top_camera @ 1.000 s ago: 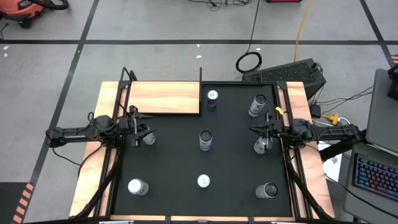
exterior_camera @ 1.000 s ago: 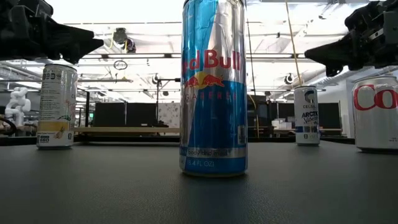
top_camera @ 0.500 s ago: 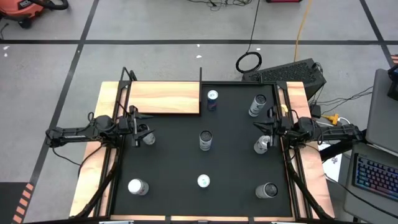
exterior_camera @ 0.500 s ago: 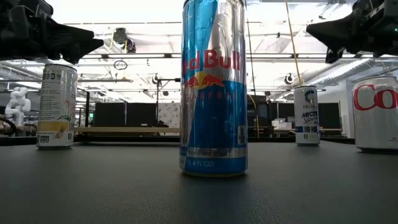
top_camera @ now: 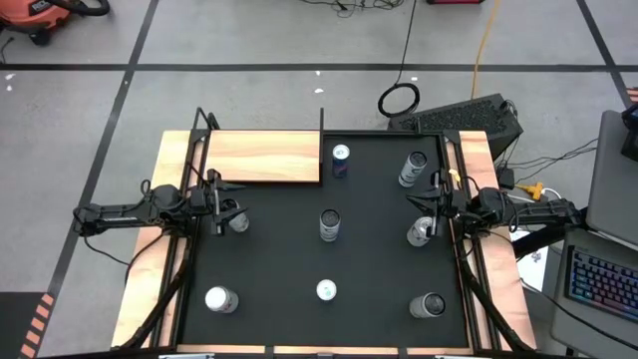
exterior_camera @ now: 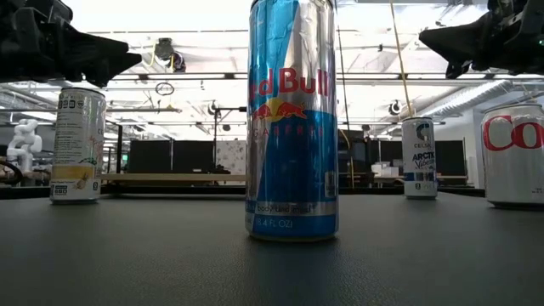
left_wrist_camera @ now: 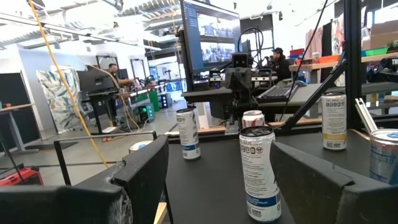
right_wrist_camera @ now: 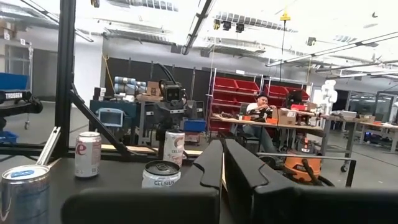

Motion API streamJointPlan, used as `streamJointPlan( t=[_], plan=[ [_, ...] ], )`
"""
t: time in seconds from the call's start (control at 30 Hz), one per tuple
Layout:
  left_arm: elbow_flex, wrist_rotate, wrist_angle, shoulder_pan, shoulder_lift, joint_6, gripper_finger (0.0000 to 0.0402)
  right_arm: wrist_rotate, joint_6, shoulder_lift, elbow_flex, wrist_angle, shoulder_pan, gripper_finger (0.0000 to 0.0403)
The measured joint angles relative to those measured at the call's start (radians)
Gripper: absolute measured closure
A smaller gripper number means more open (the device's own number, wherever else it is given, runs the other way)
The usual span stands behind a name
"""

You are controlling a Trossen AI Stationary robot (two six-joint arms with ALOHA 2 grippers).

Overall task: Place canned beverage on shelf
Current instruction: Put the top white-blue soda can on the shelf

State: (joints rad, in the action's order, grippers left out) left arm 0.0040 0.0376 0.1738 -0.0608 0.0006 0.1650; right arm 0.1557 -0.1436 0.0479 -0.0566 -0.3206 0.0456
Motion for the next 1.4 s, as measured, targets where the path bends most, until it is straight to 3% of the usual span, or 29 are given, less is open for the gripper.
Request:
streamJointPlan(
  t=[0.77,1.07,1.4],
  plan=[
    [0.000,-0.006,0.007,0.000,0.000,-0.004,0.0118,0.000,-0.032,0.000,0.000,-0.008,0.000,0.0403],
    [0.000,-0.005,0.080,0.000,0.000,-0.343,0.0118,-0.001,0.036,0.000,0.000,-0.011,0.000,0.0403],
    [0.000,-0.005,0.029,0.000,0.000,-0.368,0.0118,0.000,0.053,0.000,0.000,-0.010,0.000,0.0403]
  ],
)
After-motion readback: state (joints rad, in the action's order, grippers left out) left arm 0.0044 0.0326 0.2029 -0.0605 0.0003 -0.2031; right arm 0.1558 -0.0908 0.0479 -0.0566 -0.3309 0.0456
